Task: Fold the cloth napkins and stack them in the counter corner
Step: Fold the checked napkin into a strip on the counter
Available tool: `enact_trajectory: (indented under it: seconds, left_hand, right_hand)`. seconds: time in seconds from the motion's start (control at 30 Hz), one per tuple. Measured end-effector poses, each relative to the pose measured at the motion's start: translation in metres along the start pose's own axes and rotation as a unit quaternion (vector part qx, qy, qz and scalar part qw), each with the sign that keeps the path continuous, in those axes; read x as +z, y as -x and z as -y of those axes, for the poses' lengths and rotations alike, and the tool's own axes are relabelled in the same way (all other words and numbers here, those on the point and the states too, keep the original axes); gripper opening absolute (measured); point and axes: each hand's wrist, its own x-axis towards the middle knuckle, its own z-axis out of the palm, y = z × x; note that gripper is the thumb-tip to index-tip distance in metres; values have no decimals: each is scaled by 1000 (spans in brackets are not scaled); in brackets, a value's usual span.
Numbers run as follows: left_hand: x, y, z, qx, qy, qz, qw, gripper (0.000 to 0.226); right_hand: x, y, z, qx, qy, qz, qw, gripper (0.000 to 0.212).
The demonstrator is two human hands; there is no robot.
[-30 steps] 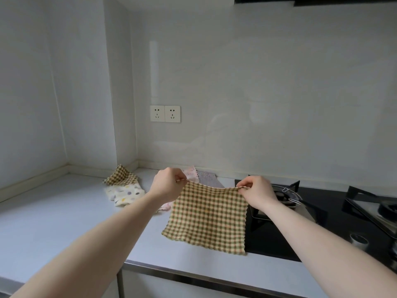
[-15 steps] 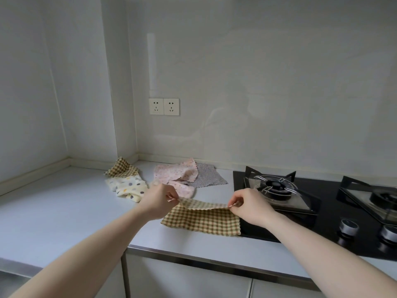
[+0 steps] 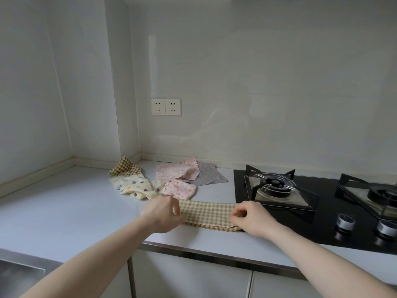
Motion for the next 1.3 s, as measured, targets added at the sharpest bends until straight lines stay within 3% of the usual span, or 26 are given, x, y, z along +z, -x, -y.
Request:
enact_trajectory:
  seconds: [0.1,0.23,0.4,0.6,0.73,0.87,1.0,1.13,1.3]
  left_hand:
    - [2,-2,-25,46,32,-3,998,34]
    - [23,-7,-49,72,33,82,993,63]
    - [59,-10,-57,36,32,120,992,77]
    - [70,-11,-57,28,14,124,992,79]
    - [65,-3,-61,32,20,127,991,79]
    - [49,-1,-62,73,78,57,993,56]
    - [44,-7,-33,29,130,-25,991,40]
    - [60,-6,-6,-28,107,-33,993,38]
    - [63,-8,-7,-21,112,-33,993,39]
  right_hand:
    - [7,-11,-7,53,-28,-55,997,20]
    - [24,-23,-15,144,-11,-47,988,61]
    - [31,-33,-13,189,25,-34,981,57]
    - [29,-34,-15,193,10,-27,981,28]
    - [21,-32,-18,194,-155,-29,968,17]
    - [-4,-30,-23,198,-234,-27,951,26]
    - [-29,-25,-22,201,-229,-71,950,35]
    - [-41,-27,-8,196,-210,-69,955,31]
    - [-32,-37,26,183,-245,-27,952,34]
